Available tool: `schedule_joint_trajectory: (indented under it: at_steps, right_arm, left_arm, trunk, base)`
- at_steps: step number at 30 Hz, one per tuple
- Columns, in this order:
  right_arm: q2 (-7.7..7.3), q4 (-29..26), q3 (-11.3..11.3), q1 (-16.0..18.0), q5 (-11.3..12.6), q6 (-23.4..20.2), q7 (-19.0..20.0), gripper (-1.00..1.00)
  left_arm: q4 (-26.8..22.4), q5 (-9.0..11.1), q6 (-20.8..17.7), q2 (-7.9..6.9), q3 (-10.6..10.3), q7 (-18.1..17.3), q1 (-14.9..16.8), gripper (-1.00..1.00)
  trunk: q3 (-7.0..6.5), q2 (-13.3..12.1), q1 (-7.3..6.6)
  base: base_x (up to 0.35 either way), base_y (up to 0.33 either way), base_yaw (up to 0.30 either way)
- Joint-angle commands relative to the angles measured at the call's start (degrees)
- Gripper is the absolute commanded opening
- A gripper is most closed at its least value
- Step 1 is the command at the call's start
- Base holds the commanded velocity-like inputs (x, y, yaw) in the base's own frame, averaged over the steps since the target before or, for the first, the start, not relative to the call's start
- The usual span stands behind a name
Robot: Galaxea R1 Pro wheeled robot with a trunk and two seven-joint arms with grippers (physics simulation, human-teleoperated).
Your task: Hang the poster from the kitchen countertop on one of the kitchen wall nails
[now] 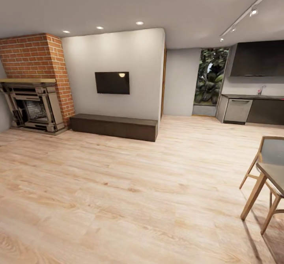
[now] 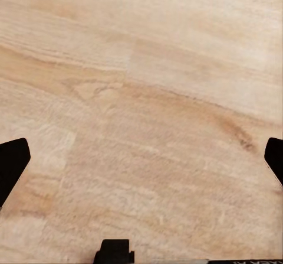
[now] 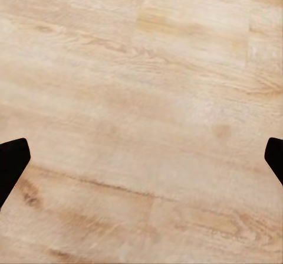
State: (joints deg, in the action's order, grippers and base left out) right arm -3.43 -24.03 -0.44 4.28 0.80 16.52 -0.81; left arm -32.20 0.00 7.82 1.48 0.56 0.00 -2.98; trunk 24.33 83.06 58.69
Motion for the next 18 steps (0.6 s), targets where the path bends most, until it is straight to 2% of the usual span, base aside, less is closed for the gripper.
schedule_joint_trajectory:
  at_steps: [1, 7, 18]
  right_arm:
    - [0.0, 0.0, 0.0, 0.0, 0.1, 0.2, -0.1, 1.0]
    - [0.0, 0.0, 0.0, 0.0, 0.1, 0.2, -0.1, 1.0]
    - [0.0, 0.0, 0.0, 0.0, 0.1, 0.2, -0.1, 1.0]
  left_arm:
    - [-0.1, 0.0, 0.1, 0.02, 0.1, 0.0, 0.0, 1.0]
    - [-0.1, 0.0, 0.1, 0.02, 0.1, 0.0, 0.0, 1.0]
    - [-0.1, 0.0, 0.1, 0.02, 0.1, 0.0, 0.0, 1.0]
  trunk:
    - [0.05, 0.0, 0.04]
    - [0.05, 0.0, 0.04]
    - [-0.06, 0.0, 0.04]
  base:
    - [0.32, -0.003, 0.0]
    - [0.324, -0.001, -0.082]
    - [0.332, 0.0, -0.24]
